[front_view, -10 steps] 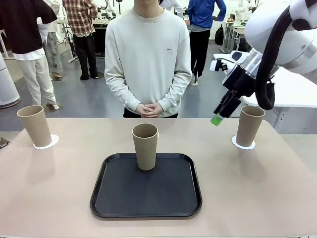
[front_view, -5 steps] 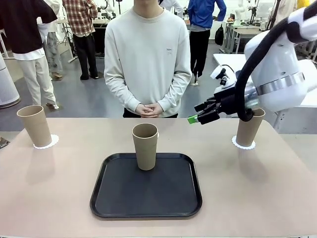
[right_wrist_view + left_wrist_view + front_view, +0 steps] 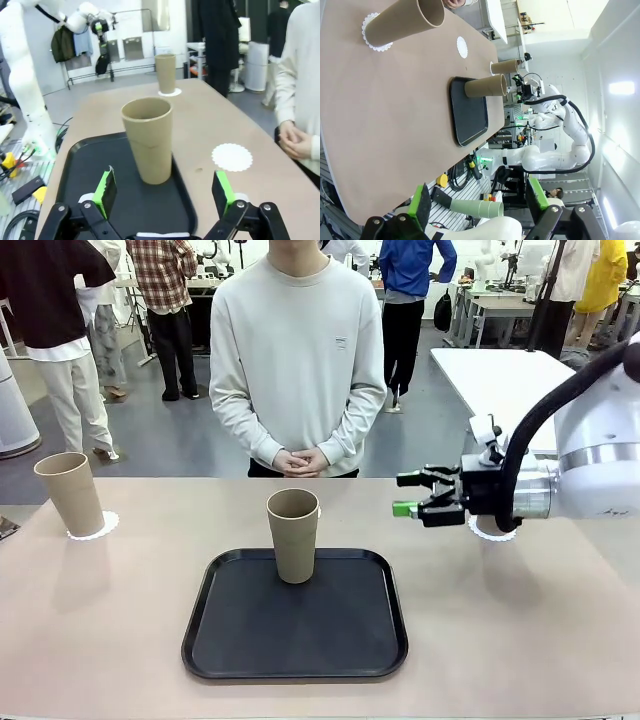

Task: Place coasters on the table and set cups on them.
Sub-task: Take one Reusable plastic cup from the Flat Tray and place it on a coaster set by the human.

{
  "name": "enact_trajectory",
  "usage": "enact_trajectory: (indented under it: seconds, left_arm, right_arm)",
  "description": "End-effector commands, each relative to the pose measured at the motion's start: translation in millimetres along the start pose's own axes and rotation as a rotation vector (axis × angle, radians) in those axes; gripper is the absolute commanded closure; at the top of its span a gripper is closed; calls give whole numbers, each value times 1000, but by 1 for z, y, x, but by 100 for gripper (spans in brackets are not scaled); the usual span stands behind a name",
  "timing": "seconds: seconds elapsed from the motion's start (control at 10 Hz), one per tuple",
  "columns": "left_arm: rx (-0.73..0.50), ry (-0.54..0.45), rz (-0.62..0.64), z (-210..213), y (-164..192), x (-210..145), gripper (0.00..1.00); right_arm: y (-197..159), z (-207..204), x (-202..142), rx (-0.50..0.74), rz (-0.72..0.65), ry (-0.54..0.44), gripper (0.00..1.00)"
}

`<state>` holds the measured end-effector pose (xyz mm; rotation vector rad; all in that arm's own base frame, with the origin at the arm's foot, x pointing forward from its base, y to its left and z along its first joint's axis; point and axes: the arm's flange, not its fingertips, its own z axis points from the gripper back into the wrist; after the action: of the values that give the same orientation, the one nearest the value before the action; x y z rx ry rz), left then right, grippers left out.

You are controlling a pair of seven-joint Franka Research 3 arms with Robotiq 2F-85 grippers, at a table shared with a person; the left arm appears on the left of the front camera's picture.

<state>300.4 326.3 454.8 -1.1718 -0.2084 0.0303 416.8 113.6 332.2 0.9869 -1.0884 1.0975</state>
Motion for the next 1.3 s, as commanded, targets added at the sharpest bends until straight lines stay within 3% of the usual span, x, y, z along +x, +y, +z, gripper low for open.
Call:
enact_trajectory:
  seconds: [0.0,0.3,0.4,0.9,1.2]
  left_arm:
    - [-2,-4,14,2,-3,-1,0]
    - [-2,-4,14,2,-3,-1,0]
    - [-2,-4,14,2,-3,-1,0]
    - [-2,-4,14,2,-3,-1,0]
    - [-2,-4,14,2,-3,-1,0]
  right_arm:
    - [-11,-19,-13,88,24,29,0]
    - [-12,-39,-18,136,55,50,0]
    - [-4,-30,-19,102,-2,23,0]
    - [-8,-32,-20,112,6,31,0]
    - [-17,-57,-23,34,18,36,0]
